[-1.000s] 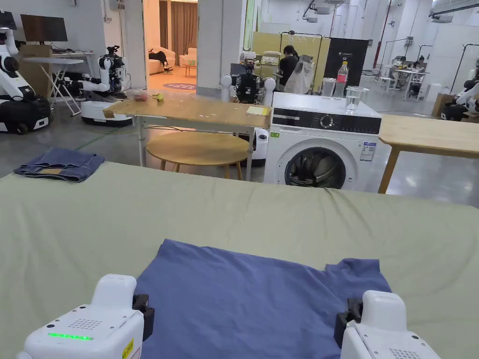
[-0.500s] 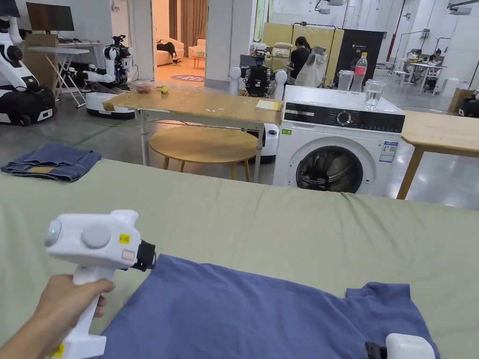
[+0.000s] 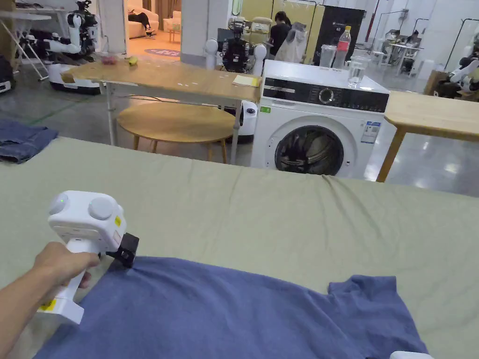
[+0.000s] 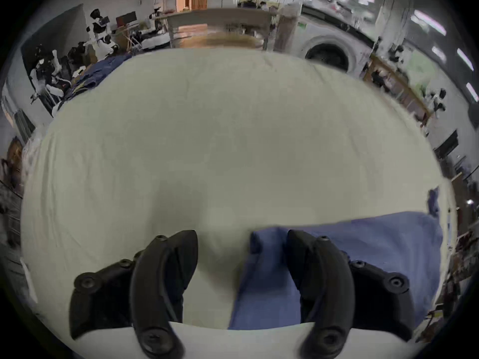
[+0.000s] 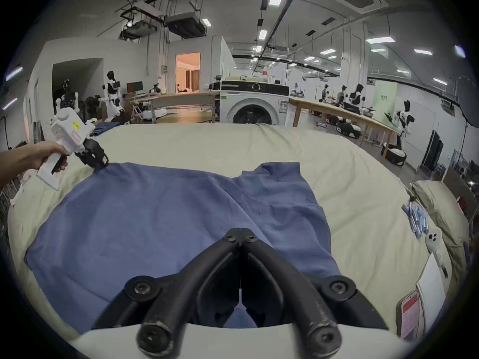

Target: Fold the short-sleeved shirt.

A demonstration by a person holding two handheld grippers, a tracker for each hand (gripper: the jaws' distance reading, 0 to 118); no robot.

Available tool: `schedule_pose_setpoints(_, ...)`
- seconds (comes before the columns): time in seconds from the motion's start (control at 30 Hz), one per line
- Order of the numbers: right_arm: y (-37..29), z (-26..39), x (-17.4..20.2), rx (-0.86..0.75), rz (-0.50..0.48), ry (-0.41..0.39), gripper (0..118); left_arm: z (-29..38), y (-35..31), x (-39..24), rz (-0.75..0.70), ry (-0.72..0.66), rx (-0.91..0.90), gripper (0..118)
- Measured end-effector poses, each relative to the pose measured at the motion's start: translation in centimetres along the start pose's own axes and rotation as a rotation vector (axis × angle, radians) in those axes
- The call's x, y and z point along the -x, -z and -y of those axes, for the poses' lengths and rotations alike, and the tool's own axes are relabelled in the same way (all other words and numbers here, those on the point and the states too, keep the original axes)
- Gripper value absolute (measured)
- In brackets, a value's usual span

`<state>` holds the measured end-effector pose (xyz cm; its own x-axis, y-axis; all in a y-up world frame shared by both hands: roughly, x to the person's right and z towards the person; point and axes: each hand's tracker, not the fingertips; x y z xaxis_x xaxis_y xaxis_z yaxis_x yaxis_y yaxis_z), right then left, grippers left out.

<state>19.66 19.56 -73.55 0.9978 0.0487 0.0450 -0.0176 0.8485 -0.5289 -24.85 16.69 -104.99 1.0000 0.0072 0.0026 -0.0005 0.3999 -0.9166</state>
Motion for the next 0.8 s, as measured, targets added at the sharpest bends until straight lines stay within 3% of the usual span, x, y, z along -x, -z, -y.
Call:
schedule_pose_setpoints(0.1, -0.1, 0.2, -0.2, 0.007, 0.007, -0.007, 0, 0.5, -0.7, -1.3, -0.042, 0.045, -0.079, 70)
schedule_pose_setpoints(0.13, -0.1, 0.2, -0.3, 0.008, 0.008, -0.006, 0, 0.8, -0.6, -1.9, -0.05, 0.067, -0.08, 62)
schedule_pose_setpoints(0.2, 0.0, 0.3, -0.4, 0.013, 0.007, 0.0, 0, 1.4, -0.4, -3.1, -0.043, 0.103, -0.097, 44)
schedule_pose_setpoints(0.27, 0.1, 0.3, -0.7, 0.021, 0.004, 0.016, 0, 1.7, -0.9, -3.7, -0.013, 0.149, -0.114, 8)
schedule_pose_setpoints(0.3, 0.1, 0.3, -1.0, 0.026, 0.002, 0.025, 0, 1.8, -1.0, -4.1, -0.003, 0.168, -0.109, 0)
schedule_pose_setpoints(0.33, 0.1, 0.2, -1.2, 0.031, 0.001, 0.034, 0, 2.0, -1.3, -4.5, -0.065, 0.187, -0.118, 0)
schedule_pose_setpoints(0.57, -0.3, -3.2, -5.4, 0.029, 0.037, 0.093, 0, 4.0, -6.6, -2.0, 0.054, 0.096, -0.262, 0)
schedule_pose_setpoints(0.7, 3.3, -7.0, -8.7, 0.096, 0.062, 0.117, 2, 5.8, -10.2, -0.8, 0.078, 0.062, -0.34, 0)
schedule_pose_setpoints(0.8, 8.1, -9.3, -11.1, 0.225, 0.071, 0.115, 56, 7.2, -12.0, -0.2, 0.098, 0.036, -0.377, 0)
